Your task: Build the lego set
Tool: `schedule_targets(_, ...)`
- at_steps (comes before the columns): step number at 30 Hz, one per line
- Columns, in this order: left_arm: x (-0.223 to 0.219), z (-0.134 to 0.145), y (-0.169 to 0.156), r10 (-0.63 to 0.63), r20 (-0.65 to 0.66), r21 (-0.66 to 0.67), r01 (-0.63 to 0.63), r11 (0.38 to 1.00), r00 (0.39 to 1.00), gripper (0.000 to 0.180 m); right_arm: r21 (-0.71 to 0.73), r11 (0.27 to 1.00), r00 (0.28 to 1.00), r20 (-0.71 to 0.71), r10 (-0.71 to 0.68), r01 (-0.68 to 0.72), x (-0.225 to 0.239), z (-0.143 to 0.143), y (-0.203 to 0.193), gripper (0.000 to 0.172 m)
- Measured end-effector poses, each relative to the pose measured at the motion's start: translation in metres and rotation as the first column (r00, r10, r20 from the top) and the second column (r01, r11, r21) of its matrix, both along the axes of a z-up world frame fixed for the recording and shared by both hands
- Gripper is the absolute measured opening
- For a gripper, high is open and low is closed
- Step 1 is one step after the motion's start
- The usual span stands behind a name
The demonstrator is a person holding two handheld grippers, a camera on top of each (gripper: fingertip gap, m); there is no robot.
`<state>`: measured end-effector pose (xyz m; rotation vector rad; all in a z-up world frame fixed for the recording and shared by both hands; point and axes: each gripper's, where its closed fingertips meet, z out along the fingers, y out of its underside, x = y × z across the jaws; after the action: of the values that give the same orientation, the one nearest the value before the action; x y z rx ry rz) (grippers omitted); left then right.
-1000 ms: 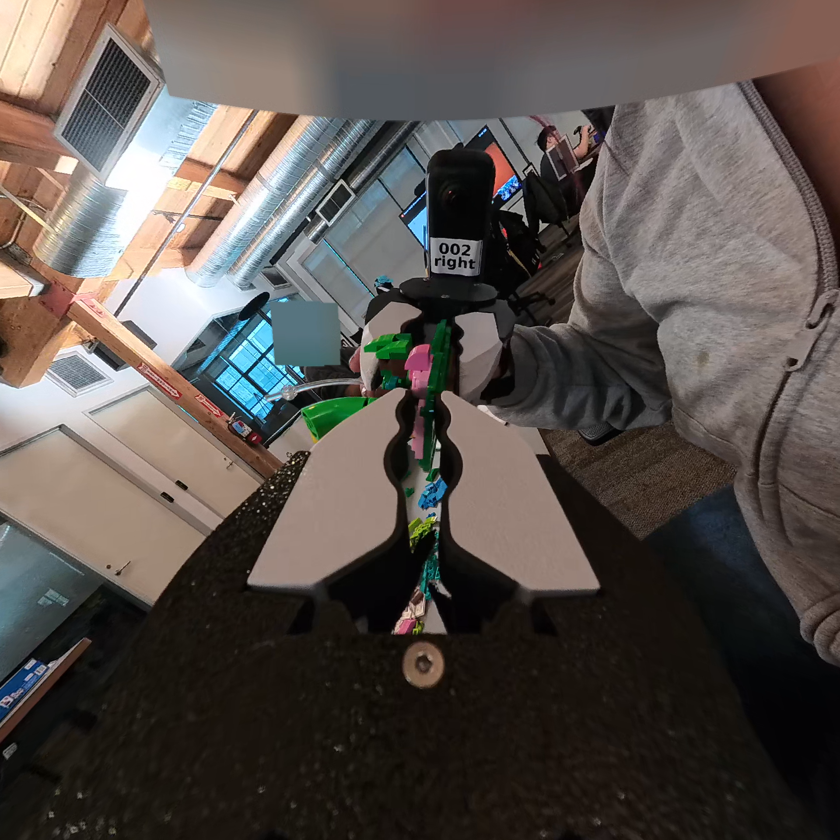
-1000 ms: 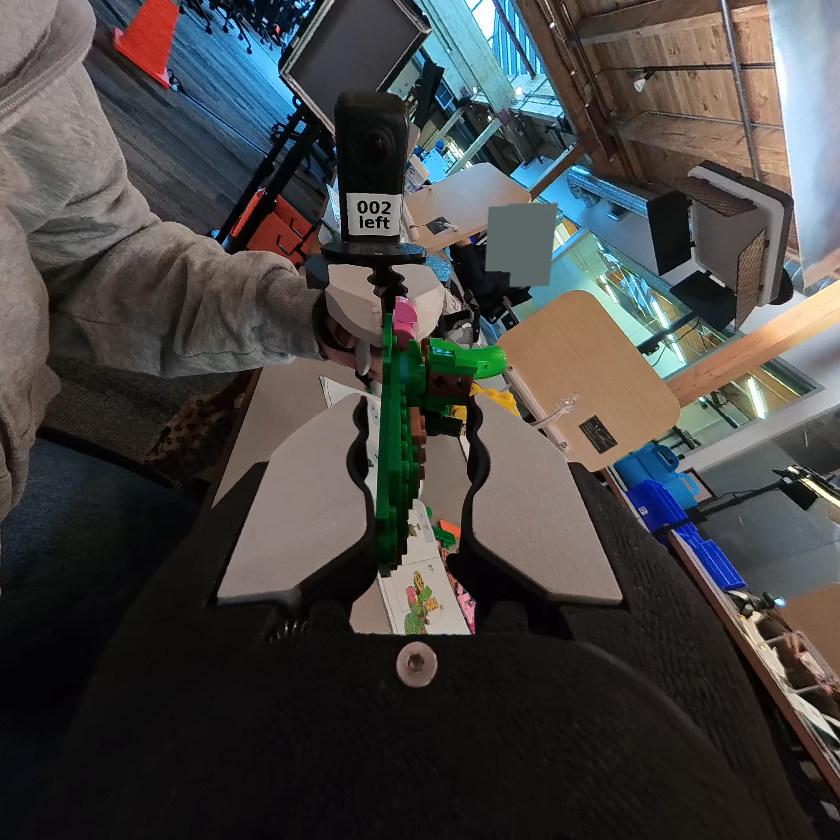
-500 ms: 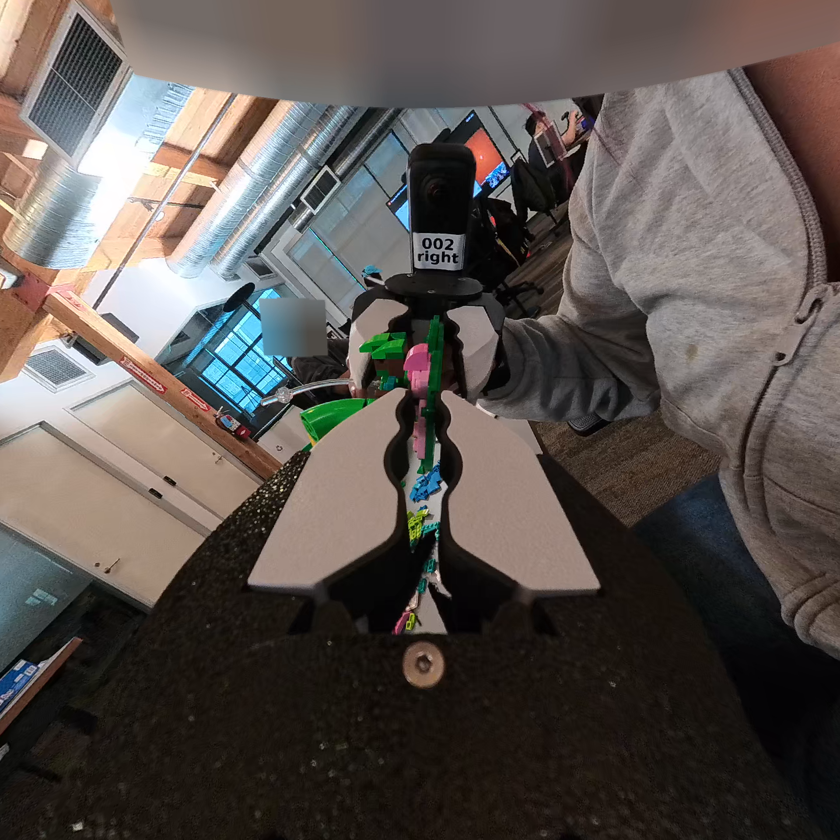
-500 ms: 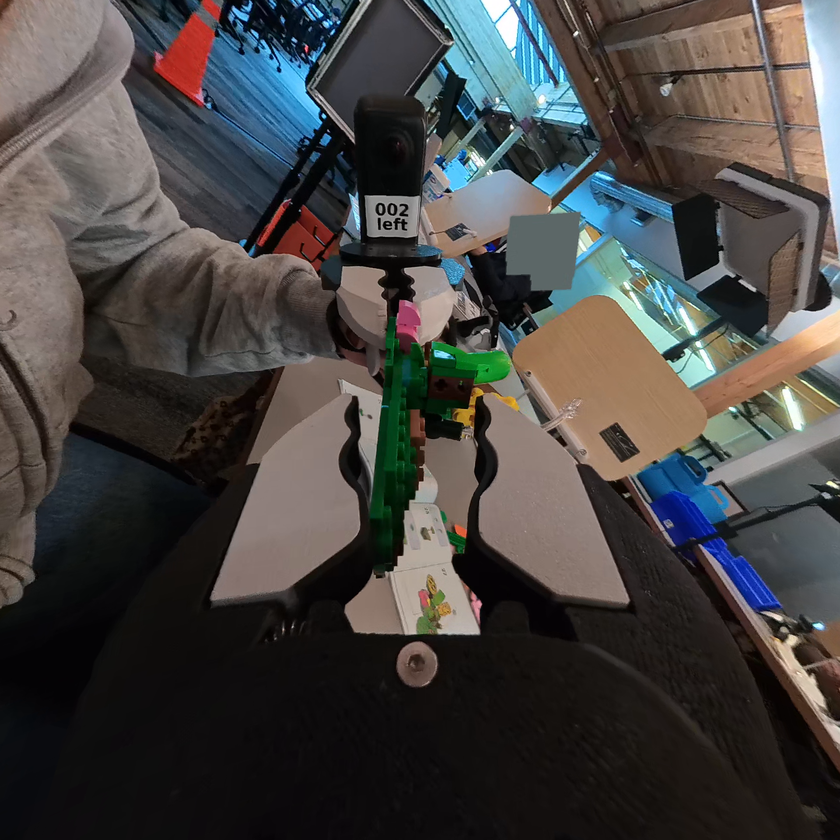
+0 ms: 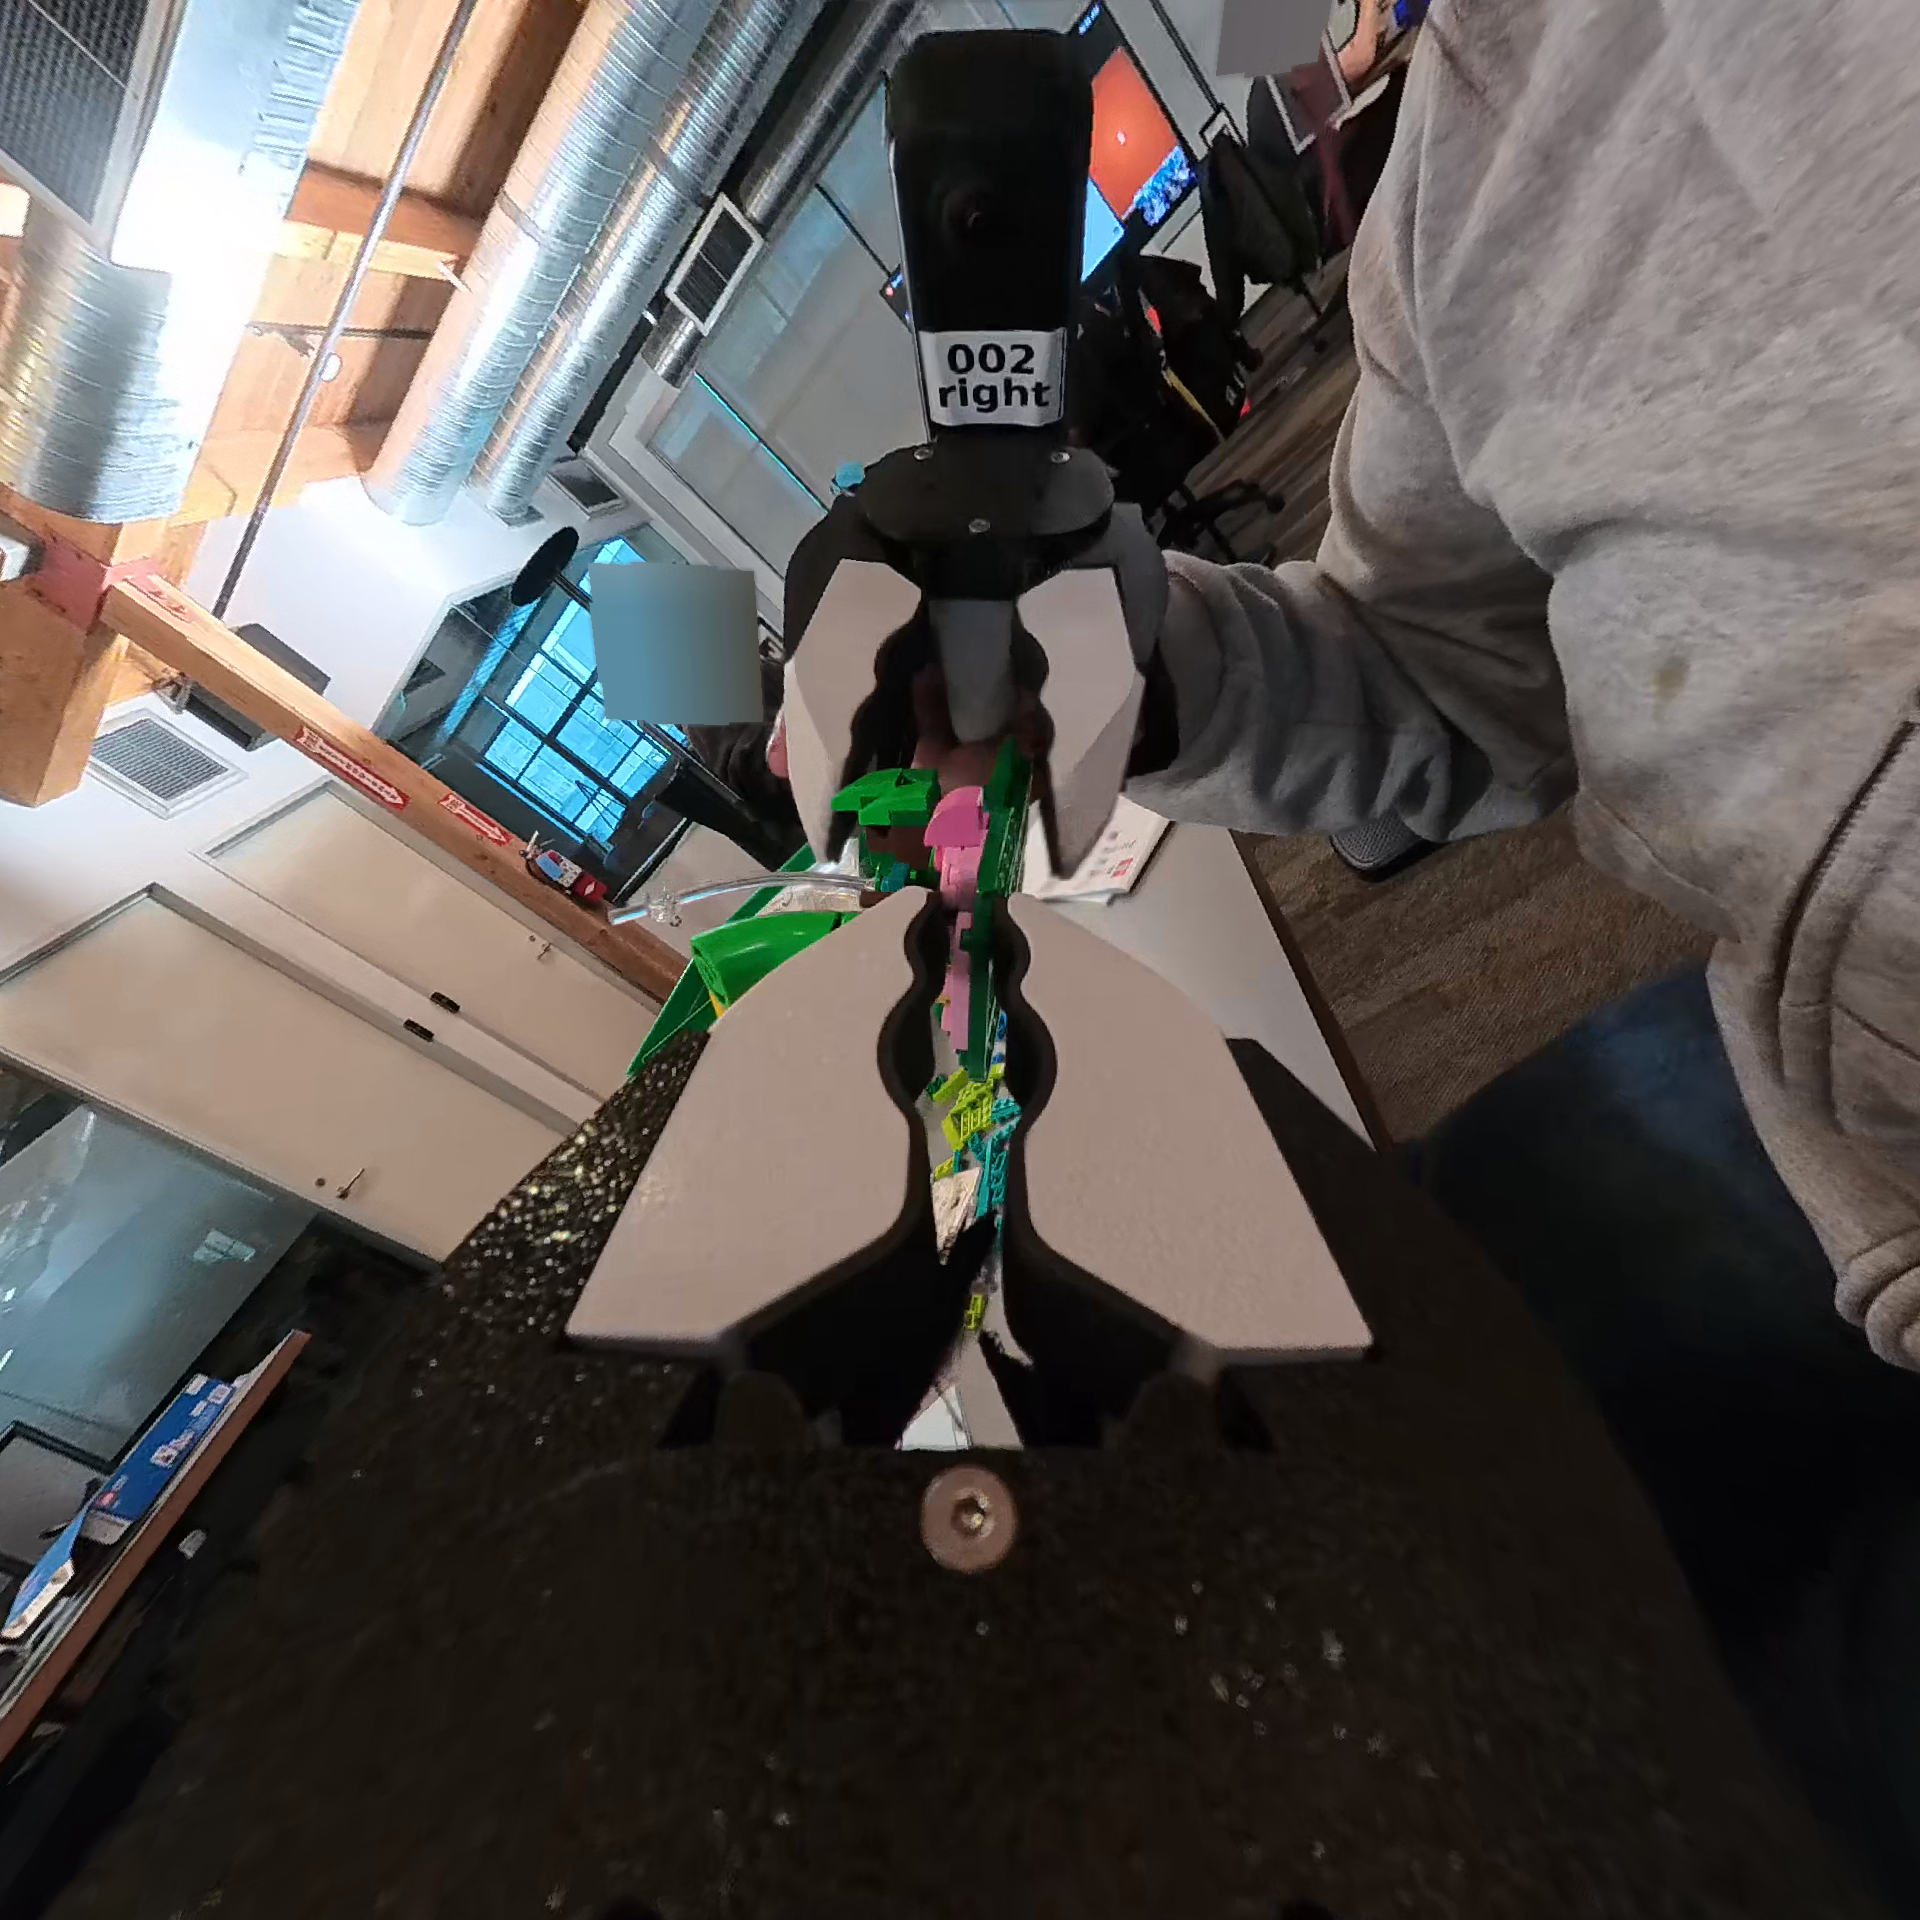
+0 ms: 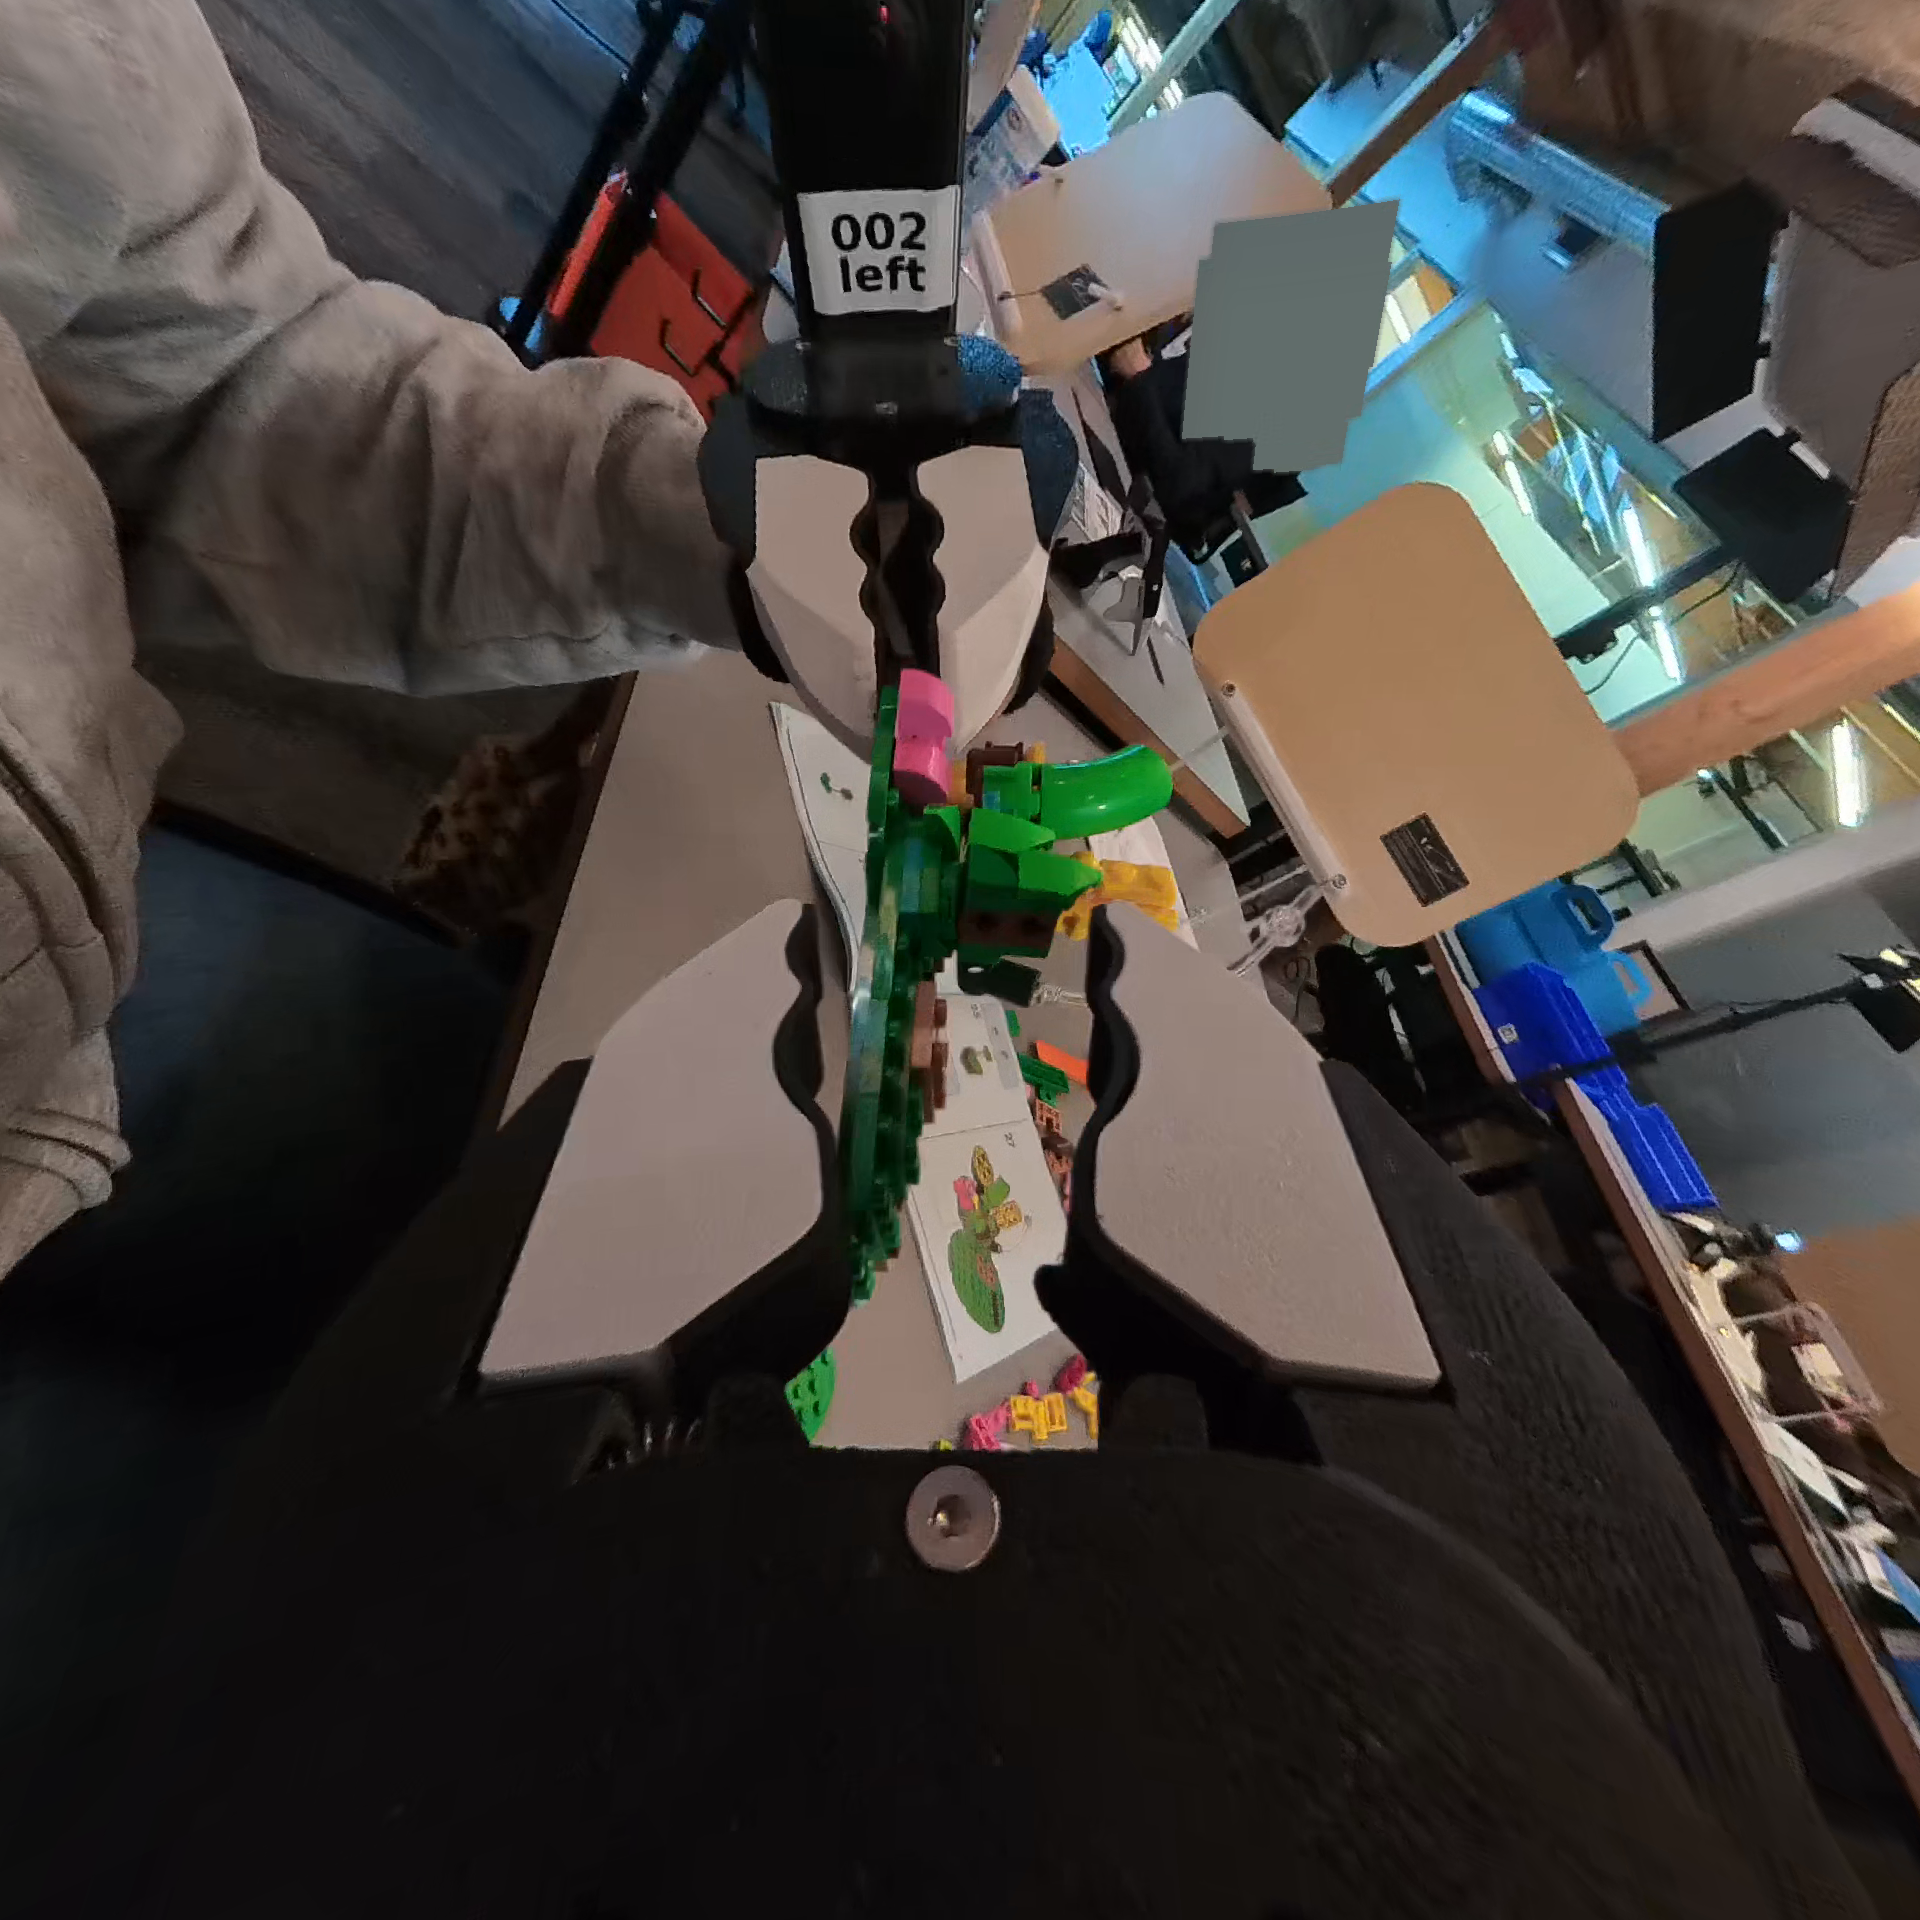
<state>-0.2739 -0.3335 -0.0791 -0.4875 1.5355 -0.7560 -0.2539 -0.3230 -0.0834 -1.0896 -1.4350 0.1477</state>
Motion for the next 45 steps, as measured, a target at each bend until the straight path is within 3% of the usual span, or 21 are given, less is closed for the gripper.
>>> schedule_targets(6,0.001,-0.001,-0.001,0.006,-0.006,0.017,-0.006,1.0,1.0,0.007,-0.029,1.0,1.0,-0.006,0.003,-0.003,0.0,-0.001,0.001,0.036)
schedule_targets(12,-0.001,0.003,-0.003,-0.016,0.02,0.005,0.016,1.0,1.0,0.007,-0.097,0.993,0.997,-0.051,0.061,-0.066,0.002,0.002,-0.004,0.035)
schedule_targets(33,0.0,0.003,-0.004,-0.017,0.017,0.004,0.017,1.0,1.0,0.007,-0.081,0.995,0.998,-0.03,0.053,-0.055,0.003,-0.001,-0.003,0.033)
schedule_targets(37,-0.001,0.002,0.008,0.07,0.044,0.021,-0.071,0.997,0.997,0.007,-0.028,0.999,1.0,0.014,-0.025,0.026,0.023,0.004,0.004,0.042)
schedule_targets(39,-0.006,-0.003,0.021,0.154,0.049,0.027,-0.156,0.987,0.987,0.008,-0.089,0.992,0.996,0.019,-0.09,0.091,0.05,0.005,0.011,0.045)
schedule_targets(42,-0.02,-0.019,0.049,0.277,0.03,-0.018,-0.276,0.961,0.96,0.008,-0.263,0.946,0.981,0.102,-0.167,0.188,0.086,-0.027,0.029,0.045)
schedule_targets(45,-0.03,-0.035,0.074,0.342,0.034,-0.121,-0.335,0.934,0.939,0.008,-0.463,0.849,0.959,0.23,-0.164,0.257,0.099,-0.094,0.046,0.044)
